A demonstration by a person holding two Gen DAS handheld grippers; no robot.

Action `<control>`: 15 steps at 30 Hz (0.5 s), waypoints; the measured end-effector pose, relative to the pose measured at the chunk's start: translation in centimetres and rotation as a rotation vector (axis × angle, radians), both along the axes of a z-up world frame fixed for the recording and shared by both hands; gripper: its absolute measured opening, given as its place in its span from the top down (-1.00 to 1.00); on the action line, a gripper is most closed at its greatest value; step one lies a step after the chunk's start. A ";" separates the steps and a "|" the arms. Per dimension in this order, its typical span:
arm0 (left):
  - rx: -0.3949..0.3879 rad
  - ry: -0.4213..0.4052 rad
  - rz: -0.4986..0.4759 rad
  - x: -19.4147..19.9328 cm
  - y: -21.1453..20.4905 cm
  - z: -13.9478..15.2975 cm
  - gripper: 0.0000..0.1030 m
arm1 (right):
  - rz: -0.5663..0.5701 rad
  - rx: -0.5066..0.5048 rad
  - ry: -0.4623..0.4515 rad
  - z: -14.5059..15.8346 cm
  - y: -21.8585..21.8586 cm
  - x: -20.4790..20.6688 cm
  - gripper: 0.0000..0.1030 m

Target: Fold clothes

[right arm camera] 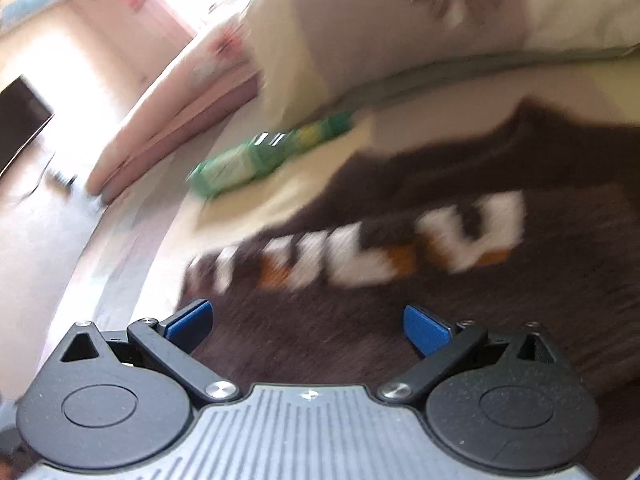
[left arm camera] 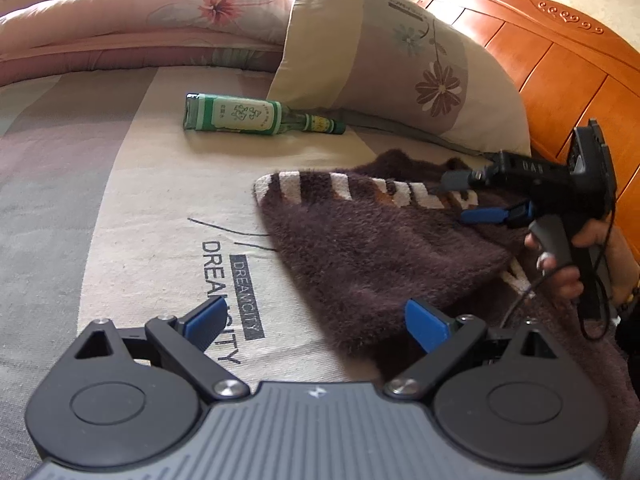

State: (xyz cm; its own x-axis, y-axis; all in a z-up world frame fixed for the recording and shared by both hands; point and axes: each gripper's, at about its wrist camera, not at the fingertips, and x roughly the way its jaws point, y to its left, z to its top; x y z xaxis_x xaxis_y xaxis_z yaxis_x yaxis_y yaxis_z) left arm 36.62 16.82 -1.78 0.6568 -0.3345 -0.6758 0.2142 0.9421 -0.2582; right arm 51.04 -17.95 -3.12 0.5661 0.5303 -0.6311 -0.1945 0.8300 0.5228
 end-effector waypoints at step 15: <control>0.015 0.004 0.021 0.1 0.2 -0.2 -0.86 | -0.036 -0.351 -0.085 1.3 2.1 -1.5 -1.00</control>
